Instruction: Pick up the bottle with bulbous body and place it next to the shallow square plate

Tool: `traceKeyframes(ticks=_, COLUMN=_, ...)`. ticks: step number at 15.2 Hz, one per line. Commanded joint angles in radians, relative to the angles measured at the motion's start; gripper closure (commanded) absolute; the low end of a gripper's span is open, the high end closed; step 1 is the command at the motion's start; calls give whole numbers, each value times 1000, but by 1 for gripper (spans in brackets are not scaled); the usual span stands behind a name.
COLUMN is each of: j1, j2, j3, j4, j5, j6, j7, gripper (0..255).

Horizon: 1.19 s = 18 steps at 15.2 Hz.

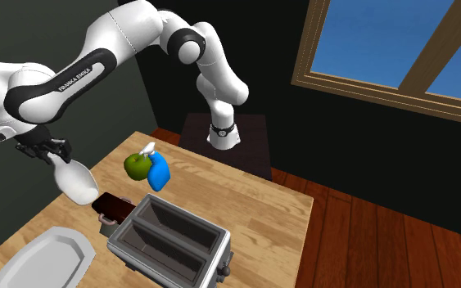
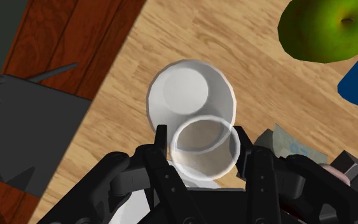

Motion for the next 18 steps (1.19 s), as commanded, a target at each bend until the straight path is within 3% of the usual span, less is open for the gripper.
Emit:
traceKeyframes(ticks=1, j1=0, j2=0, j3=0, j4=0, j5=0, j6=1, j7=0, gripper=255)
traceKeyframes(ticks=3, j1=0, j2=0, j3=0, j4=0, j5=0, j6=1, j7=0, gripper=255)
traceKeyframes(ticks=4, j1=0, j2=0, j3=0, j4=0, j5=0, j6=1, j7=0, gripper=0)
traceKeyframes(ticks=9, j1=0, j2=0, j3=0, j4=0, j5=0, j6=0, j7=0, gripper=0)
traceKeyframes(ticks=13, j1=-3, j2=-10, j3=-4, j4=114, j5=-6, j6=-122, j7=6, gripper=0)
traceKeyframes(ticks=18, j1=-3, j2=-10, j3=-4, j4=114, j5=-6, j6=-122, j7=6, gripper=0)
